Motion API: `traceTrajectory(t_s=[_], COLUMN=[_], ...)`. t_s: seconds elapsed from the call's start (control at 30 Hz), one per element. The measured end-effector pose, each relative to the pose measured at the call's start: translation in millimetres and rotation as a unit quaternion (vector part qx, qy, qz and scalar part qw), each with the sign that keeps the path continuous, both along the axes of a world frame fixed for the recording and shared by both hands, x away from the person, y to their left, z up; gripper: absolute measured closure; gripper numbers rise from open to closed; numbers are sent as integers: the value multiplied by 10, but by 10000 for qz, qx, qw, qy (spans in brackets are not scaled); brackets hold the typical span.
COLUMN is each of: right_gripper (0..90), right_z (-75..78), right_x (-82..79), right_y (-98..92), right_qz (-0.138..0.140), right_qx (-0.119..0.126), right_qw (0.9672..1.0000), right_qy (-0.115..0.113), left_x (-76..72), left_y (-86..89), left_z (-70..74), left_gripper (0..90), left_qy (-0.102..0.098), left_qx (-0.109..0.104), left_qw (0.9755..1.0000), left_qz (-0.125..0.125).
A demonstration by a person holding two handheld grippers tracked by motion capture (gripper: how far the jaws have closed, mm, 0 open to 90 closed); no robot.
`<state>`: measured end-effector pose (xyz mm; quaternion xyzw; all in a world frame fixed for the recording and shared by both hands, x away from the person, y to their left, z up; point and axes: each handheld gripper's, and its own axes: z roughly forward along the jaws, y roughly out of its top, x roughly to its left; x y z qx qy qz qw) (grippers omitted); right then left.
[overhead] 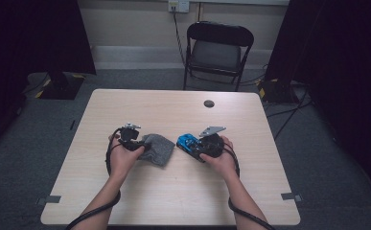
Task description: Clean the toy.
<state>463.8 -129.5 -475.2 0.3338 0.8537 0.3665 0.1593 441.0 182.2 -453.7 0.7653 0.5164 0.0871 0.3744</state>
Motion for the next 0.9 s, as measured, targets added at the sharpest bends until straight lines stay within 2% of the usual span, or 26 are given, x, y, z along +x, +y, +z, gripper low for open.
traceTrajectory(t_s=[0.13, 0.23, 0.3, 0.4, 0.47, 0.53, 0.63, 0.7, 0.83, 0.9], right_gripper=[416, 408, 376, 358, 347, 344, 349, 349, 366, 373], right_z=[-21, -21, -21, 9, 49, 87, 144, 172, 222, 239], right_x=[-8, -15, -24, -30, -41, -58, -95, -135, -271, -354], right_y=[-21, -35, -53, -95, -114, -138, -203, -241, -305, -335], right_qz=[-64, -45, 11, 3, 35, 92, 99, 152, 295, 464], right_qx=[141, 133, 149, 483, 512, 454, 574, 497, 511, 499], right_qw=[9999, 9999, 9998, 9987, 9985, 9986, 9980, 9983, 9977, 9972], right_qy=[-9, -37, -142, -156, -204, -242, -258, -276, -324, -316], left_x=[-137, -216, -250, -294, -315, -345, -405, -439, -487, -498], left_y=[-17, -34, -49, -90, -136, -192, -332, -437, -634, -722], left_z=[-18, -55, -86, -123, -144, -153, -166, -163, -158, -171], left_gripper=[743, 743, 743, 743, 742, 743, 741, 741, 734, 733], left_qy=[-5, -10, 26, 73, 120, 115, 126, 129, 122, 134], left_qx=[-50, -27, -16, -35, -15, -45, -41, -41, -91, -132], left_qw=[9997, 9995, 9994, 9989, 9984, 9979, 9962, 9953, 9931, 9926], left_qz=[-231, -314, -351, -465, -560, -631, -857, -962, -1162, -1198])
